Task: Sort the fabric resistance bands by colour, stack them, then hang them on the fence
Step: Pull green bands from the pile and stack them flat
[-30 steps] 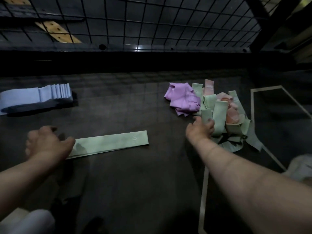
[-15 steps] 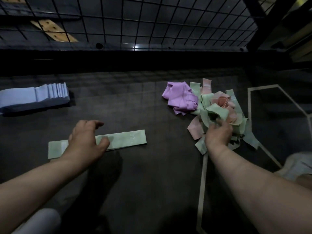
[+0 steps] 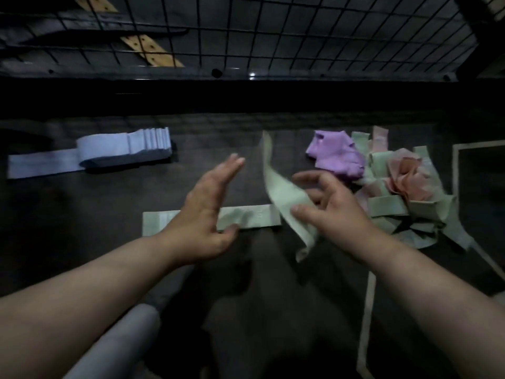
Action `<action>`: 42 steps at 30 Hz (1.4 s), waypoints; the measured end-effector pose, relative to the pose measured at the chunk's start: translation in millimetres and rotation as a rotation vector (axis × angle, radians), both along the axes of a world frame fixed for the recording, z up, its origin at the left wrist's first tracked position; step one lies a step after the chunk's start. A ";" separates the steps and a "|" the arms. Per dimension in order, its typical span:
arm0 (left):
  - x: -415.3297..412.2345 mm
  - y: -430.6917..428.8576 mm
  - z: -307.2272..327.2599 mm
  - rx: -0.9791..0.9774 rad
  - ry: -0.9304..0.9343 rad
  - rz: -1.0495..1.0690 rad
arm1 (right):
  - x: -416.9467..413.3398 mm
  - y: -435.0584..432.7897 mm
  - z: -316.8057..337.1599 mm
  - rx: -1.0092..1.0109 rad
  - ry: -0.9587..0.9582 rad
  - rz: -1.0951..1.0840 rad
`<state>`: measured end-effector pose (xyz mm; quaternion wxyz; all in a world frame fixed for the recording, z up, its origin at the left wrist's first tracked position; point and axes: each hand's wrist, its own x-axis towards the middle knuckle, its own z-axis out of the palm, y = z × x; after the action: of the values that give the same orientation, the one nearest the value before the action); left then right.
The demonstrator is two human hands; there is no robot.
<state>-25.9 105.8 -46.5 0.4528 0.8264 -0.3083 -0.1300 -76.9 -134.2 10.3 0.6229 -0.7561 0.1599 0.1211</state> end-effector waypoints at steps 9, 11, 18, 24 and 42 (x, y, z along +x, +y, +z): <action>-22.1 11.6 -13.1 0.119 0.660 -0.387 | -26.4 24.8 -22.4 0.017 0.385 0.505; -21.4 17.6 -13.9 0.168 0.703 -0.395 | -25.3 21.1 -21.4 0.103 0.453 0.456; -17.5 25.3 -21.7 0.210 0.640 -0.351 | -16.2 11.6 -23.5 -0.254 0.575 0.895; -10.0 49.4 -36.7 0.204 0.784 -0.069 | -16.6 -13.7 -36.2 -0.191 0.596 0.480; 16.3 102.4 -33.7 0.000 0.908 0.570 | -9.0 14.9 -72.9 0.108 0.495 -0.274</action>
<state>-9.6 208.2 -80.2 0.5579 0.7380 0.1554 -0.3462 -85.9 -119.3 -62.7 0.6150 -0.6406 0.4011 0.2248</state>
